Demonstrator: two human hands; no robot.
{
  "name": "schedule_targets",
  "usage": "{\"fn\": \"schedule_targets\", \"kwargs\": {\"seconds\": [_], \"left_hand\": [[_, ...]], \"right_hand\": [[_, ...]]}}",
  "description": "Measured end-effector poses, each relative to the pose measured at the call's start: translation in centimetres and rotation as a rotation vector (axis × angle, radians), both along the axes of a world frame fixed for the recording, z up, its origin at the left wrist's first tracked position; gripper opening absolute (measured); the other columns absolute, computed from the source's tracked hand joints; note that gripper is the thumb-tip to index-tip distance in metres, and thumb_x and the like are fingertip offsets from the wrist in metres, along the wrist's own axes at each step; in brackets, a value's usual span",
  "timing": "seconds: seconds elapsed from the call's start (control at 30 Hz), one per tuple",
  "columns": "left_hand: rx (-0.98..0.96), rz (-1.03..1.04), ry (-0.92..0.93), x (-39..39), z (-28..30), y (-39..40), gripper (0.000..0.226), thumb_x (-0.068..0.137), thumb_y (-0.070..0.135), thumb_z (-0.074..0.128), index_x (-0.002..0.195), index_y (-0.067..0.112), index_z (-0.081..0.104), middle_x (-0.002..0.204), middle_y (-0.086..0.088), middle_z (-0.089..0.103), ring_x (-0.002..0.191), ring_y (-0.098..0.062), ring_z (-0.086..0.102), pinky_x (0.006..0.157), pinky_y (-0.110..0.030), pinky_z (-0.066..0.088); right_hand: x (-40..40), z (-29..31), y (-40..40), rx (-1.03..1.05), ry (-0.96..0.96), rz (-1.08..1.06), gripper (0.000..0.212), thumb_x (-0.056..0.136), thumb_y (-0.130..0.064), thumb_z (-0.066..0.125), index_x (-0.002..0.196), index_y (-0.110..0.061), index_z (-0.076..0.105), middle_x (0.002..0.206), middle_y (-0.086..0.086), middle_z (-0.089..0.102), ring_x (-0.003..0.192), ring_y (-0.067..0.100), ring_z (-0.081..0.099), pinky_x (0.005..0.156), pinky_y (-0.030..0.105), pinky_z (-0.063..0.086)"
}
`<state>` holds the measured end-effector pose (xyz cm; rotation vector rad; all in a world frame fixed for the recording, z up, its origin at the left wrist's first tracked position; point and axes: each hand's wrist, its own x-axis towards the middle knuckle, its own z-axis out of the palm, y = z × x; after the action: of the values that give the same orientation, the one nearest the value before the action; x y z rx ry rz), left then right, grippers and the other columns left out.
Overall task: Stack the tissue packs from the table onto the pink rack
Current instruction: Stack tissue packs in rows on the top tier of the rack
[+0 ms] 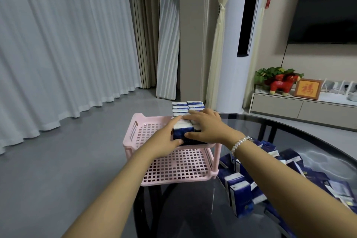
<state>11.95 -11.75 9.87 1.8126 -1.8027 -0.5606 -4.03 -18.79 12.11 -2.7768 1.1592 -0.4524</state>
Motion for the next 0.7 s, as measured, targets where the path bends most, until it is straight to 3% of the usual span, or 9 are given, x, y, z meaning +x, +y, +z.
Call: {"fn": "schedule_targets", "kwargs": {"seconds": [0.1, 0.27, 0.4, 0.57, 0.7], "left_hand": [[0.056, -0.005, 0.036, -0.2, 0.3, 0.0, 0.069, 0.096, 0.035, 0.050, 0.150, 0.040, 0.008, 0.153, 0.001, 0.033, 0.131, -0.021, 0.042, 0.091, -0.023, 0.031], [0.098, 0.010, 0.054, -0.8, 0.4, 0.0, 0.063, 0.100, 0.039, 0.037, 0.150, 0.039, -0.001, 0.157, -0.003, 0.025, 0.134, -0.024, 0.040, 0.093, -0.026, 0.030], [0.033, 0.039, 0.123, -1.2, -0.3, 0.0, 0.066, 0.100, 0.033, 0.040, 0.150, 0.038, -0.003, 0.154, -0.005, 0.030, 0.130, -0.023, 0.043, 0.095, -0.028, 0.034], [-0.145, 0.088, 0.192, -1.5, -0.8, 0.6, 0.078, 0.095, 0.030, 0.050, 0.151, 0.033, -0.004, 0.159, 0.002, 0.011, 0.143, -0.018, 0.022, 0.114, -0.036, 0.024], [-0.353, 0.194, 0.050, -2.5, -0.9, 2.0, 0.065, 0.094, 0.028, 0.053, 0.149, 0.026, 0.019, 0.153, 0.002, 0.016, 0.140, -0.022, 0.022, 0.113, -0.034, 0.021]], "right_hand": [[-0.1, -0.6, 0.1, -0.033, 0.070, -0.016, 0.060, 0.092, -0.056, 0.040, 0.145, -0.031, 0.029, 0.155, -0.005, 0.024, 0.141, 0.020, 0.017, 0.114, 0.042, 0.008], [-0.4, -1.1, 0.2, -0.040, 0.054, -0.021, 0.048, 0.101, -0.041, 0.020, 0.146, -0.028, 0.026, 0.156, -0.008, 0.023, 0.145, 0.011, 0.015, 0.115, 0.034, 0.005], [-0.3, -1.3, 0.4, -0.063, 0.042, -0.036, 0.048, 0.102, -0.040, 0.020, 0.147, -0.026, 0.026, 0.155, -0.006, 0.024, 0.144, 0.013, 0.016, 0.116, 0.034, 0.007], [-1.1, -1.7, 1.0, -0.118, -0.115, -0.081, 0.049, 0.100, -0.044, 0.028, 0.144, -0.024, 0.033, 0.152, -0.002, 0.032, 0.143, 0.015, 0.019, 0.114, 0.033, 0.009], [-2.9, -1.9, 2.8, -0.126, -0.296, -0.072, 0.042, 0.099, -0.040, 0.034, 0.135, -0.023, 0.047, 0.141, -0.004, 0.049, 0.137, 0.014, 0.030, 0.110, 0.032, 0.018]]}}
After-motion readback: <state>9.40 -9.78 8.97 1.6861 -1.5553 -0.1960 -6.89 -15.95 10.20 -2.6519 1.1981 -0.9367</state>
